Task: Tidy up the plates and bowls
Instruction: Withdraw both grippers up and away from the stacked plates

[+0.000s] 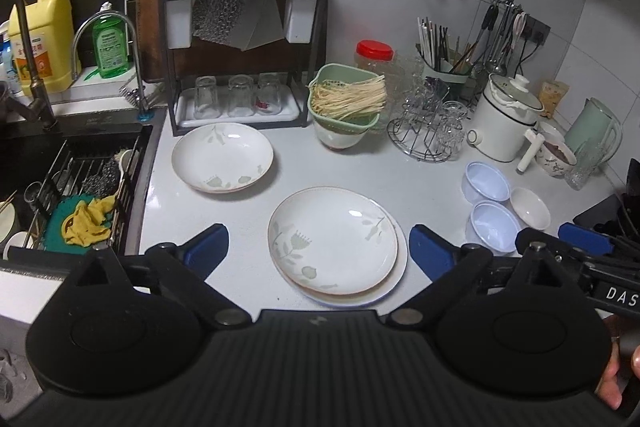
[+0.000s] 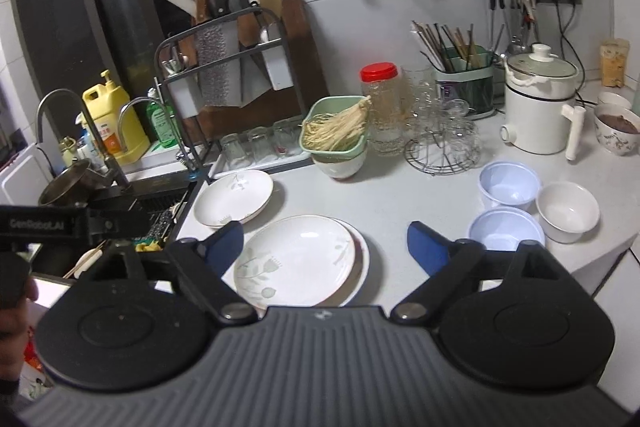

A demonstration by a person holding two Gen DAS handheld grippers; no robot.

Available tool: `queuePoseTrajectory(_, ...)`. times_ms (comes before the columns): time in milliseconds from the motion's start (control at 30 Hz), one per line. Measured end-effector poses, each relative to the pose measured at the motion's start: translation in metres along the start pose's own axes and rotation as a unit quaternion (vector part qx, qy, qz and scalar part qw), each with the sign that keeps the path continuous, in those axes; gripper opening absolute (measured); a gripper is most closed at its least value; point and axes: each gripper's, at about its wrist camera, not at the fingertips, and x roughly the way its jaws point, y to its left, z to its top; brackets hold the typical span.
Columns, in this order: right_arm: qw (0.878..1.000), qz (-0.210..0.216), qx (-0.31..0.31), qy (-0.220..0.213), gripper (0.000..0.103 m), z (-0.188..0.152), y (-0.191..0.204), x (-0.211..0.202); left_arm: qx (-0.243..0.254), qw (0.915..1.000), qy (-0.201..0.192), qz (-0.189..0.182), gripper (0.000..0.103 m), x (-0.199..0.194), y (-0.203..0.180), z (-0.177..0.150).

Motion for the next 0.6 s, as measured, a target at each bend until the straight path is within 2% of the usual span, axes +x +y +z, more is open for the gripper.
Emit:
queuePoseTrajectory(300,1.000,0.016,-0.004,0.010,0.089,-0.017,-0.004,-0.012,-0.013,0.9998,0.008,0.013,0.099,-0.009,-0.006,-0.023)
queuePoseTrajectory(600,0.999,0.028,-0.012,0.010,0.089,-0.019,-0.003,-0.010,-0.043,0.9984,0.019,0.032,0.099,-0.009,0.004,-0.028)
